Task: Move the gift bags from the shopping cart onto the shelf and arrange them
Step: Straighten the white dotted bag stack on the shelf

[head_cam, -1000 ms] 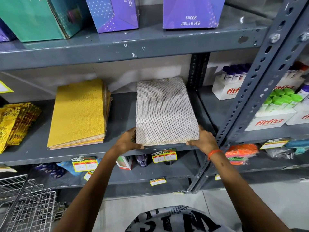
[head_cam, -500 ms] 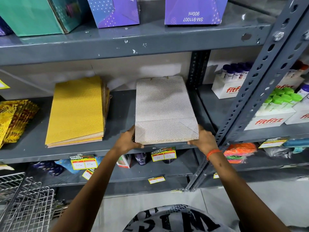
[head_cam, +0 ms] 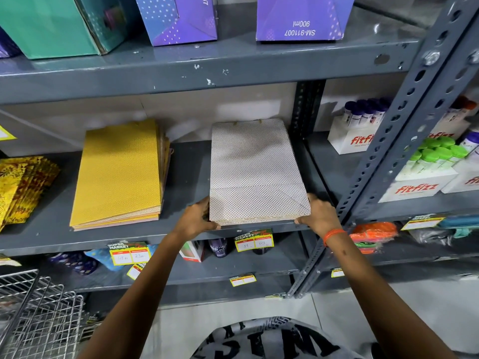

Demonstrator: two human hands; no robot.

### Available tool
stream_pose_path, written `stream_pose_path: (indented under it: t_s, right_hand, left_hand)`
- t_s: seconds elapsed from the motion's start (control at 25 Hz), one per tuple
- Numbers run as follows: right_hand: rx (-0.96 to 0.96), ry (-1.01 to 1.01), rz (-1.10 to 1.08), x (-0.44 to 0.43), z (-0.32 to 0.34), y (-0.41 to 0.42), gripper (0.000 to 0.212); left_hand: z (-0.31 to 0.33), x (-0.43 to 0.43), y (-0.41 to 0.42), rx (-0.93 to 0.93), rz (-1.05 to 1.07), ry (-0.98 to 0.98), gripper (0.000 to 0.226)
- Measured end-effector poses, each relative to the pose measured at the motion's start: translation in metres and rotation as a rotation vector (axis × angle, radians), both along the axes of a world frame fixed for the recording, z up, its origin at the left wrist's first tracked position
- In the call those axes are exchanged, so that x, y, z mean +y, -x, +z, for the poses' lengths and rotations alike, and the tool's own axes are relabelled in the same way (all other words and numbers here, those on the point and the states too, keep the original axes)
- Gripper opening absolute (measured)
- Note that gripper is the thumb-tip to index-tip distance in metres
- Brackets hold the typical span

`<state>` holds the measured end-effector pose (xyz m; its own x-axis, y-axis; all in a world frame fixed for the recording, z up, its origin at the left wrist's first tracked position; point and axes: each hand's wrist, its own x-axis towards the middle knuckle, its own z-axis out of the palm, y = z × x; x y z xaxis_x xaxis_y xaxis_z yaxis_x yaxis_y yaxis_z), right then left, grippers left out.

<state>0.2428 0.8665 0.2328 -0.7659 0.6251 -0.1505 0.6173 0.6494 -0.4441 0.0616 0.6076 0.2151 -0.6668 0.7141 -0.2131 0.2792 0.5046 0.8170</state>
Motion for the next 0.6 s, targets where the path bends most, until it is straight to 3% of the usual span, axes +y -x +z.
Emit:
stream_pose_path:
  t_s: [0.6]
  right_hand:
    - [-0.069, -0.009, 0.033, 0.0029, 0.0082, 0.0006, 0.062]
  left_hand:
    - [-0.0068, -0.0020, -0.0047, 0.061, 0.067, -0.016, 0.077]
